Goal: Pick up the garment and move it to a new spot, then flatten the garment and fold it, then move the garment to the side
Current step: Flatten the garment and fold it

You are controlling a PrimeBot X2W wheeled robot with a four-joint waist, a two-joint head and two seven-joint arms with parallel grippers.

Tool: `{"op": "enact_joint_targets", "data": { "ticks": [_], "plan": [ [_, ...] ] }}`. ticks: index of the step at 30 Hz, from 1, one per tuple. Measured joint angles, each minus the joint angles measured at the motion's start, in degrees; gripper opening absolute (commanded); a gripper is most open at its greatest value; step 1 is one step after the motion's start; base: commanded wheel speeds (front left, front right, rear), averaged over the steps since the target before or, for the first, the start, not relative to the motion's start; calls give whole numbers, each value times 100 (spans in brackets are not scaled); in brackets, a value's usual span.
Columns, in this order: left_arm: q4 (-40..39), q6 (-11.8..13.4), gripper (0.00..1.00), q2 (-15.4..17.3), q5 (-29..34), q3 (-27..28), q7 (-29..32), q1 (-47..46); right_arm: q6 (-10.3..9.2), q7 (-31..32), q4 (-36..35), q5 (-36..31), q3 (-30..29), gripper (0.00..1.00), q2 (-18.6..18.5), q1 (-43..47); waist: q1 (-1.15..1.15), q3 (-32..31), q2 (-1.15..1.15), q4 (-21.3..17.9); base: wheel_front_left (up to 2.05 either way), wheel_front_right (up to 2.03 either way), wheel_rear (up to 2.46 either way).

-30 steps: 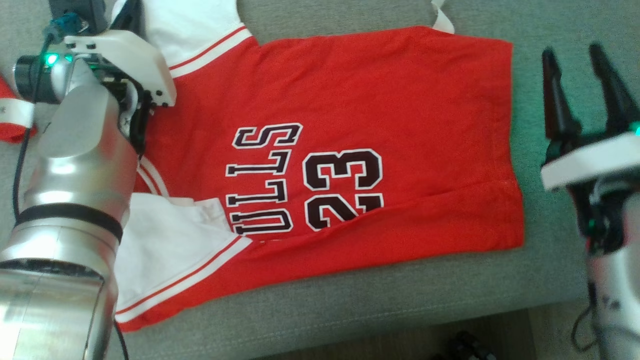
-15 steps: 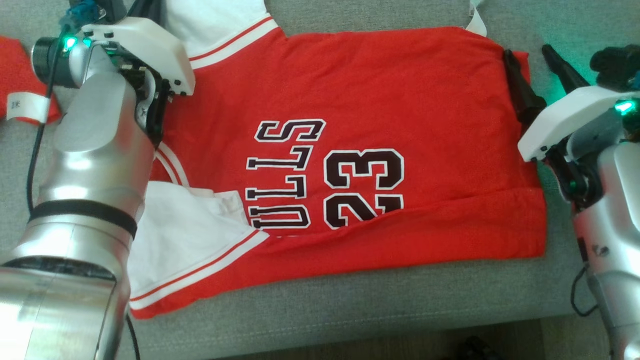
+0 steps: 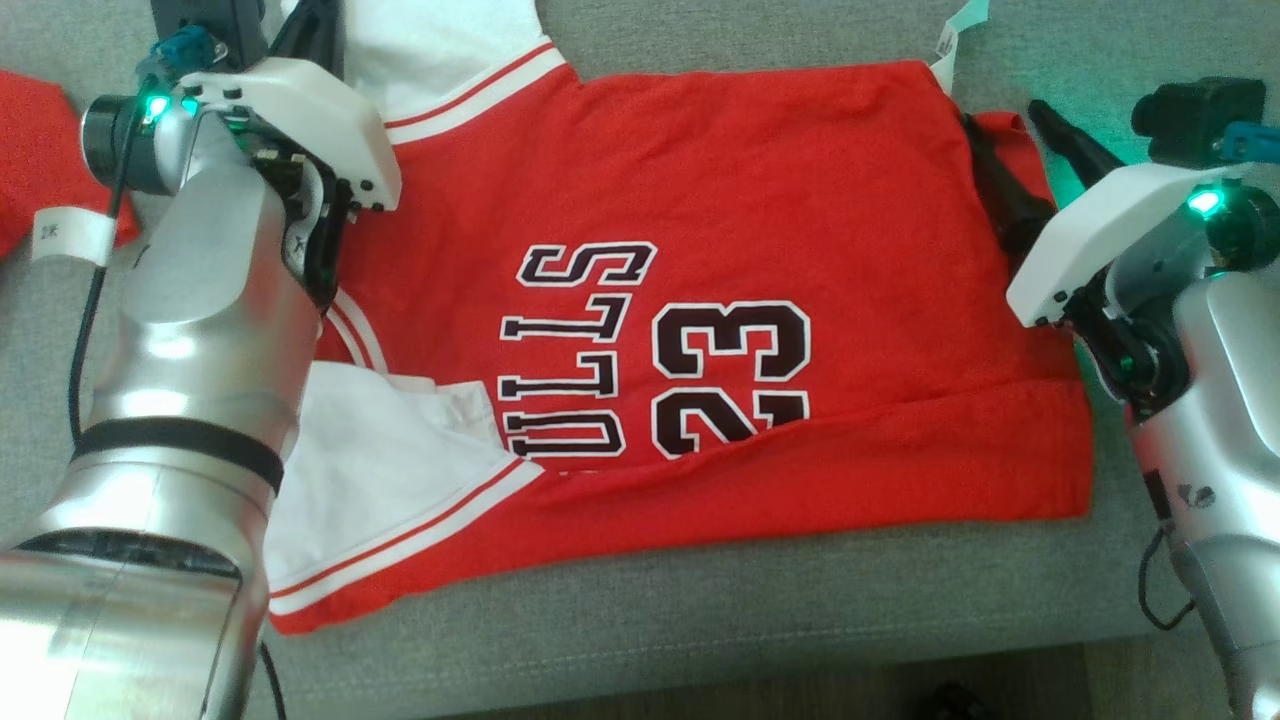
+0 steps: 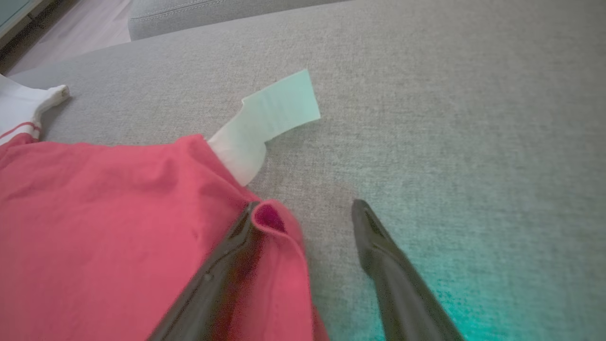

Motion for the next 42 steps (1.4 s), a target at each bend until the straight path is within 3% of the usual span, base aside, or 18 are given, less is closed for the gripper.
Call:
{"op": "enact_joint_targets", "data": {
  "ticks": [3,4,9,23,35,42],
  "plan": [
    [-14,0,0,-7,0,3,0,4,0,44,-21,38,30,33,-9,11,0,-14,0,8,0,0,0],
    [-16,-1,0,-11,0,3,0,5,1,44,-22,41,35,0,-9,19,0,-15,0,11,0,0,0],
    [-303,1,0,-20,0,48,0,56,1,-256,-47,31,-69,0,-4,143,0,-45,0,27,0,0,0],
    [-2429,58,0,34,35,600,-16,1144,1,-1125,46,-58,-632,0,-134,183,0,-455,0,213,0,0,0],
    [-4686,162,0,-34,163,958,-26,3581,1,-1414,-348,298,-682,0,-162,1074,0,-877,0,294,0,0,0],
    [-5000,223,0,-69,55,1102,-26,4873,1,-1444,-638,389,-740,0,-108,1794,0,-1099,0,276,0,0,0]
  ]
}}
